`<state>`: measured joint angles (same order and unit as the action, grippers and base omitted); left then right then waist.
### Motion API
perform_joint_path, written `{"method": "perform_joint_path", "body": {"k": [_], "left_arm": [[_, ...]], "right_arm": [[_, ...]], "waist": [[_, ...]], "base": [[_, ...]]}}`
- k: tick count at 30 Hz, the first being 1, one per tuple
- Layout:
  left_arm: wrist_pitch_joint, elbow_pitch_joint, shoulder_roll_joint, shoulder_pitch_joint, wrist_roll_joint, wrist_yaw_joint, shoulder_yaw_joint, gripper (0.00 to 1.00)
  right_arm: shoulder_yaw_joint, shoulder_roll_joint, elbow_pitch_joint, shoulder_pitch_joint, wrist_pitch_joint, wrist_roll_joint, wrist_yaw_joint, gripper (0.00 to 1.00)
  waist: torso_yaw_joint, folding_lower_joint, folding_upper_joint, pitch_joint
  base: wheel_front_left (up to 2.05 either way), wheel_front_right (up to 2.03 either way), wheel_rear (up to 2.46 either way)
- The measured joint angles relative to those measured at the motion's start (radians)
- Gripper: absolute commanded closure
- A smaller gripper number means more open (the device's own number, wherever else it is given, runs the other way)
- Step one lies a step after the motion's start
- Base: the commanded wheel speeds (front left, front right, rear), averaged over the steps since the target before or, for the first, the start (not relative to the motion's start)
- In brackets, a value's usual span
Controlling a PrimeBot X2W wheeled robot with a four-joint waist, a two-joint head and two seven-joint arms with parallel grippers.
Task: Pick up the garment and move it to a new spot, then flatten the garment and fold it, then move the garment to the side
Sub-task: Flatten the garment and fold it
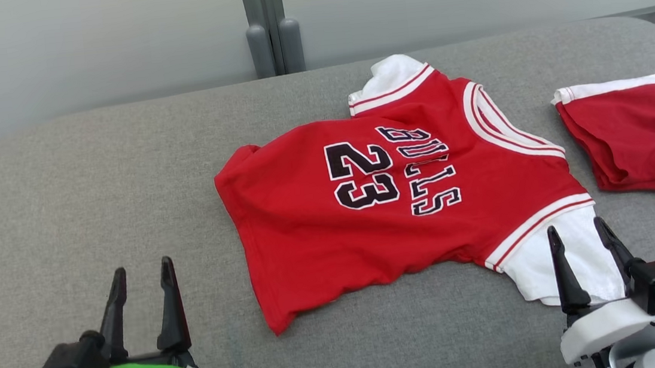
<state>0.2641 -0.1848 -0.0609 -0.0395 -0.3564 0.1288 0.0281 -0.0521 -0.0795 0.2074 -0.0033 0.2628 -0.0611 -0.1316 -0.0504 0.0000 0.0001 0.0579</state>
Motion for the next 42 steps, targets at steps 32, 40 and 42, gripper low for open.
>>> {"method": "perform_joint_path", "body": {"k": [32,40,42], "left_arm": [[-0.072,-0.217,-0.042,-0.059,-0.219,0.000,0.304,0.00],[-0.175,-0.354,-0.026,-0.131,-0.214,-0.036,0.360,0.00],[-0.175,-0.363,-0.019,-0.132,-0.216,-0.043,0.363,0.00]], "right_arm": [[-0.108,-0.080,0.011,0.011,-0.308,-0.086,0.000,0.00],[-0.170,-0.030,-0.001,0.013,-0.385,-0.086,0.000,0.00],[-0.181,-0.019,0.013,0.013,-0.388,-0.083,0.000,0.00]], "waist": [[-0.008,0.0000,0.0000,-0.023],[-0.011,0.0000,0.0000,0.035],[-0.009,0.0000,0.0000,0.046]], "base": [[0.00,0.00,0.00],[0.00,0.00,0.00],[0.00,0.00,0.00]]}}
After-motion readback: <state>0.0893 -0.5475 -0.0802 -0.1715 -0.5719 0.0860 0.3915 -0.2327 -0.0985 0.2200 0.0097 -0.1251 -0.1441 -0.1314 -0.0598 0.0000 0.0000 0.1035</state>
